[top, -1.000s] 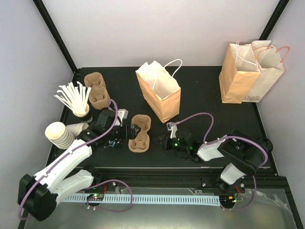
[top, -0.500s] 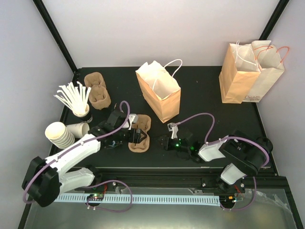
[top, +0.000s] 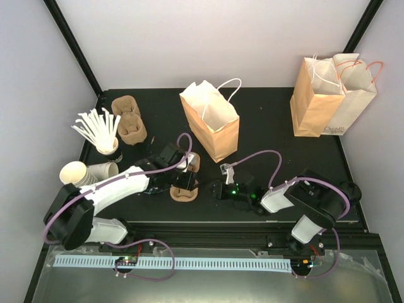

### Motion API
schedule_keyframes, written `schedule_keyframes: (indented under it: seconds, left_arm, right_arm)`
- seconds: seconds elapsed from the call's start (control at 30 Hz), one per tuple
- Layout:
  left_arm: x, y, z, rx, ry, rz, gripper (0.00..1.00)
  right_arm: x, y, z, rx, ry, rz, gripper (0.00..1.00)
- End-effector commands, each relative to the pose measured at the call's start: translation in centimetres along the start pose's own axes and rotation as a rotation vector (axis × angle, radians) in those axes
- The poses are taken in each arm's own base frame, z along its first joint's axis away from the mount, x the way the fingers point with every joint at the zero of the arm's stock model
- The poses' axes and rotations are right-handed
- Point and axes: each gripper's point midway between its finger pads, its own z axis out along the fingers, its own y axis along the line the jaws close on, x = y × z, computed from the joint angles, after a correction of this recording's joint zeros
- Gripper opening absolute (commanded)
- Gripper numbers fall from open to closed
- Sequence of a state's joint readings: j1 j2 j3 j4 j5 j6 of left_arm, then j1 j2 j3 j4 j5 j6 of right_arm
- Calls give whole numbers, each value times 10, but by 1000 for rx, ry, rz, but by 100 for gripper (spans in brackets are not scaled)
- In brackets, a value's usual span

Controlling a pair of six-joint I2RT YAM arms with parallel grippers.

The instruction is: Pack the takeout coffee

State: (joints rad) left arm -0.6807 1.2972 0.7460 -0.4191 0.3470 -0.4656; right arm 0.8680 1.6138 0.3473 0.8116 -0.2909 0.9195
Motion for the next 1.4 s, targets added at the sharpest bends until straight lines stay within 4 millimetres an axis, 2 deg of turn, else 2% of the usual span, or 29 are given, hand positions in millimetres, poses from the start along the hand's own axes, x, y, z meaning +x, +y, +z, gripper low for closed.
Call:
schedule_keyframes:
  seconds: [0.0,0.37,0.53,0.73,0.93,1.2,1.37]
  left_arm:
    - [-2,3,5,-52,23,22,47]
    - [10,18,22,-135,88,-9,47]
    - [9,21,24,-146,85,-15,42]
    - [3,21,29,-152,80,-22,44]
    - [-3,18,19,-163,52,-12,30]
    - [-13,-3,-1,-89,-8,5,29]
    - [-12,-5,-3,-61,-4,-6,28]
  right_arm:
    - [-9,10,3,-49,-26,-1,34]
    - [-5,8,5,-45,-11,3,34]
    - [-3,6,6,-45,-5,9,34]
    - [-1,5,6,-43,5,17,34]
    - [0,4,5,-45,9,18,34]
    - [-1,20,12,-120,32,29,40]
    - [-3,29,11,-173,22,38,43]
